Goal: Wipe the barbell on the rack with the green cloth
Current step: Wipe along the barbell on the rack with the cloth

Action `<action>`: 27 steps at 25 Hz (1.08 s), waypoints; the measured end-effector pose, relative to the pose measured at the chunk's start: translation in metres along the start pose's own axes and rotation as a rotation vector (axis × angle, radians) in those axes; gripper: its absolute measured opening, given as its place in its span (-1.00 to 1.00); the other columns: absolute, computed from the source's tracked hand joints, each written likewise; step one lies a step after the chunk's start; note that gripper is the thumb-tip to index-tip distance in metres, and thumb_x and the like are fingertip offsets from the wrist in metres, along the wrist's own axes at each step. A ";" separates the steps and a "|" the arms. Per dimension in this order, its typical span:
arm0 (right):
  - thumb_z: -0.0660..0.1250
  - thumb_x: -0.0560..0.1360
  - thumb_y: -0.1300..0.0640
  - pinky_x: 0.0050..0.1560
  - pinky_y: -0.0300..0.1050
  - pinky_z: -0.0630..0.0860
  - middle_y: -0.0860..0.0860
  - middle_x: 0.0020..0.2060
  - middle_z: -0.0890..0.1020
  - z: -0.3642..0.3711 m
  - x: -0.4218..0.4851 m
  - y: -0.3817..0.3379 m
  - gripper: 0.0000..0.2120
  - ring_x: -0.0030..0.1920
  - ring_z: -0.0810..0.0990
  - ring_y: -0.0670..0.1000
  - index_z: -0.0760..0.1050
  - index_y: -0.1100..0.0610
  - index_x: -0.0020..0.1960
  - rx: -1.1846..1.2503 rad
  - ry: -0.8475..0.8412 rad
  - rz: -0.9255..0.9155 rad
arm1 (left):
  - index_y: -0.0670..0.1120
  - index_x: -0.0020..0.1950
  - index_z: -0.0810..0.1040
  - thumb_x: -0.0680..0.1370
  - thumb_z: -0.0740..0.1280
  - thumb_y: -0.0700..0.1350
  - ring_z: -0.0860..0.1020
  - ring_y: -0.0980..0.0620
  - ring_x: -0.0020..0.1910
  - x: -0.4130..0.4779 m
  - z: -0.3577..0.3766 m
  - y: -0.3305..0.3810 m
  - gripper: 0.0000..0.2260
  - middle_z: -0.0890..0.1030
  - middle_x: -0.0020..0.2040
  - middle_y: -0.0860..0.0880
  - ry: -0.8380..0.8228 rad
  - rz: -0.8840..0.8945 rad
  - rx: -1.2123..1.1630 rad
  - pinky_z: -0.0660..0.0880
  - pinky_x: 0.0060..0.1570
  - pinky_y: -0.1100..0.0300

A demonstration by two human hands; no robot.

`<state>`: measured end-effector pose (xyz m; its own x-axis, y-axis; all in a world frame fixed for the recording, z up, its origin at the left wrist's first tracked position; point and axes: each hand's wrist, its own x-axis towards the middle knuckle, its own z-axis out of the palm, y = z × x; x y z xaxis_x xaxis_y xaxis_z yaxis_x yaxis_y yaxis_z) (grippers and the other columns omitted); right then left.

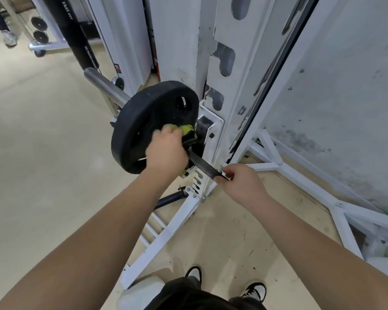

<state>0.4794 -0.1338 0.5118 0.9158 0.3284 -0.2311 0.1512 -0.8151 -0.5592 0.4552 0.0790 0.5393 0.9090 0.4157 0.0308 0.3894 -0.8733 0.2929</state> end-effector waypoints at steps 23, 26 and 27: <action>0.40 0.48 -0.02 -0.44 -0.16 0.32 -0.01 -0.32 0.55 0.010 0.003 0.005 -0.86 -0.28 0.54 0.07 0.67 0.00 -0.19 -0.153 0.058 -0.034 | -0.04 0.25 0.56 0.50 0.37 -0.15 0.48 -0.13 0.27 -0.031 0.019 0.035 -0.68 0.52 0.19 -0.05 -0.157 0.250 0.184 0.51 -0.16 -0.01; 0.28 0.50 0.12 -0.33 -0.08 0.43 0.01 -0.30 0.58 -0.001 -0.010 0.022 -0.83 -0.26 0.56 0.10 0.63 0.09 -0.17 -0.011 0.070 -0.003 | -0.06 0.31 0.52 0.54 0.28 -0.20 0.41 -0.16 0.34 -0.043 0.028 0.055 -0.67 0.48 0.27 -0.06 -0.089 0.143 0.181 0.51 0.11 -0.02; 0.24 0.46 0.16 -0.31 -0.06 0.47 0.02 -0.30 0.60 -0.005 -0.015 0.029 -0.83 -0.26 0.56 0.12 0.61 0.11 -0.19 0.034 0.100 0.019 | -0.04 0.35 0.50 0.55 0.26 -0.20 0.38 -0.14 0.38 -0.061 0.037 0.069 -0.63 0.48 0.30 -0.04 -0.113 0.232 0.158 0.50 0.21 0.03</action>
<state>0.4721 -0.1649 0.5031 0.9511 0.2626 -0.1624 0.1224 -0.8035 -0.5826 0.4323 -0.0165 0.5222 0.9838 0.1771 -0.0292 0.1794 -0.9740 0.1381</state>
